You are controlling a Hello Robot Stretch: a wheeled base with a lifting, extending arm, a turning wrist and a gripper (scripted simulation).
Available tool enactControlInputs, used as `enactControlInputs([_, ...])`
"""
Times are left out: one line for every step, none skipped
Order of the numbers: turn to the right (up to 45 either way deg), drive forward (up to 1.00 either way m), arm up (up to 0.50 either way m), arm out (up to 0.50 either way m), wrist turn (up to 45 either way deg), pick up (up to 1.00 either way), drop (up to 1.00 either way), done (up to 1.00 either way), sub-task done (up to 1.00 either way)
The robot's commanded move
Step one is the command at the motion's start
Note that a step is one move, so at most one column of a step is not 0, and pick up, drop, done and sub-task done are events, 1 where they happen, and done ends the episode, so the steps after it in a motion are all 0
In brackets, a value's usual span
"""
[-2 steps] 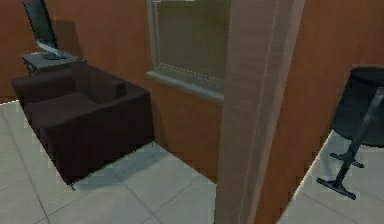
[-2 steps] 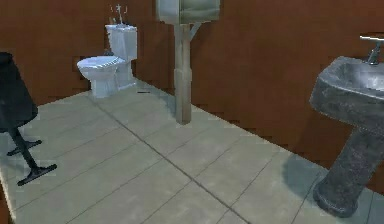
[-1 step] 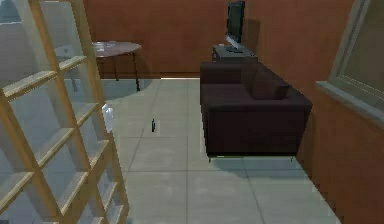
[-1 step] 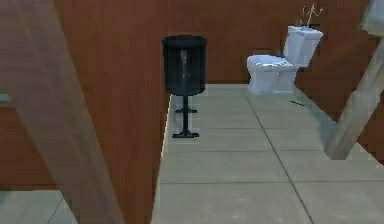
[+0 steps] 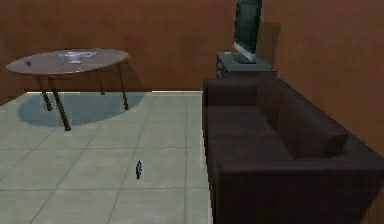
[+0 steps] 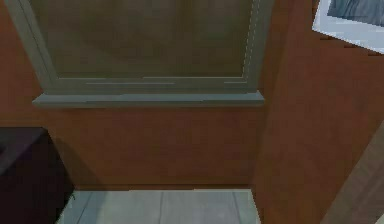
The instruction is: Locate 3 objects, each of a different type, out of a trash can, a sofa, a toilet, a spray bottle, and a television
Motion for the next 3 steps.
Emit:
enactControlInputs([21.0,0.00,0.00,0.00,0.0,0.00,0.00,0.00,0.00])
enactControlInputs([0.0,0.00,0.00,0.00,0.0,0.00,0.00,0.00,1.00])
enactControlInputs([45.0,0.00,0.00,0.00,0.0,0.00,0.00,0.00,0.00])
